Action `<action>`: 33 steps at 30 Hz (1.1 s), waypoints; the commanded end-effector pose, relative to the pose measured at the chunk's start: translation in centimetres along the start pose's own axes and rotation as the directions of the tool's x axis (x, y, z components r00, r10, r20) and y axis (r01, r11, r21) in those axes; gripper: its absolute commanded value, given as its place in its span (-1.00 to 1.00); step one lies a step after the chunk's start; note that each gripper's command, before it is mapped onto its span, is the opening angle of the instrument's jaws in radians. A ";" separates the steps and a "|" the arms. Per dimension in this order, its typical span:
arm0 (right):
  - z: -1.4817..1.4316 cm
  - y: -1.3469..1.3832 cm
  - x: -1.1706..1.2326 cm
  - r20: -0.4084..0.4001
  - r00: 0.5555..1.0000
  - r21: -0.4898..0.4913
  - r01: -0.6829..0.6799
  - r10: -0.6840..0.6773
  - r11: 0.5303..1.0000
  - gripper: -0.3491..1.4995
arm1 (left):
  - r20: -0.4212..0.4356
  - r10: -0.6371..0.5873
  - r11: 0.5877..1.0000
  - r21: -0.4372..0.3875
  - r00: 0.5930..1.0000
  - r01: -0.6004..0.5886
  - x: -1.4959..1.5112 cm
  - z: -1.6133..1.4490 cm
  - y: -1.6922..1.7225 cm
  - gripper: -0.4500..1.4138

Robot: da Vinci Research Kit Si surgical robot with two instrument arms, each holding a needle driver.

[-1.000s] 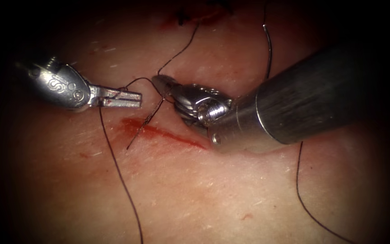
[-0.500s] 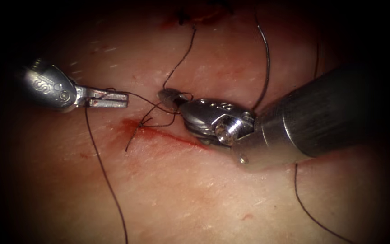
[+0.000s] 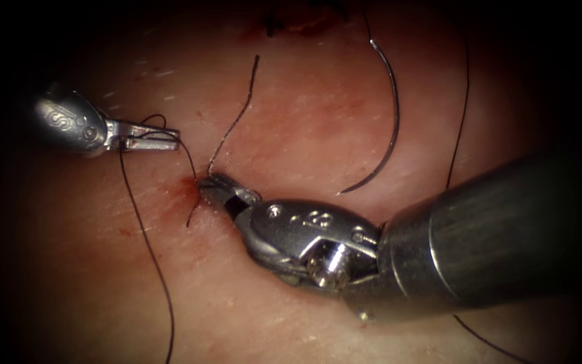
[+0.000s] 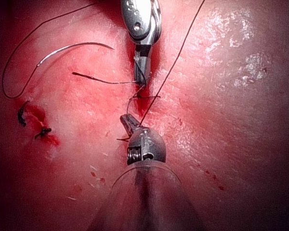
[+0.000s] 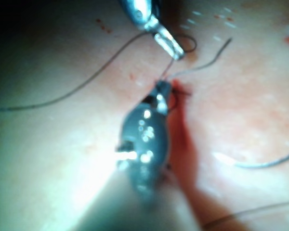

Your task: Wound Closure

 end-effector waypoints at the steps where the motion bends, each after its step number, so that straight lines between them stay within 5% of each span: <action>1: -0.04 -0.22 -0.12 0.007 1.000 0.050 0.017 -0.018 0.999 -1.00 | -0.005 -0.005 1.000 -0.004 1.000 0.005 0.04 0.10 0.12 -1.00; 10: -0.52 -0.50 -0.02 0.000 0.992 0.149 0.128 -0.130 0.981 -1.00 | 0.002 -0.011 1.000 0.000 1.000 0.011 0.01 0.05 -0.07 -1.00; 19: -0.33 -0.59 -0.17 0.099 0.975 0.340 0.157 -0.201 0.927 -1.00 | 0.007 -0.044 0.999 0.006 0.999 0.044 0.13 -0.06 -0.35 -1.00; 24: -0.14 -0.71 -0.31 0.159 0.907 0.555 0.245 -0.391 0.795 -1.00 | 0.008 -0.038 0.999 0.007 0.999 0.038 0.15 -0.05 -0.44 -1.00; 27: -0.19 -0.85 -0.26 0.084 0.833 0.666 0.361 -0.547 0.653 -1.00 | 0.011 -0.041 0.999 0.007 0.999 0.041 0.16 -0.04 -0.51 -1.00; 33: -0.34 -0.93 -0.12 -0.022 0.753 0.713 0.473 -0.658 0.518 -1.00 | 0.012 -0.038 0.999 0.008 0.999 0.038 0.19 -0.05 -0.64 -1.00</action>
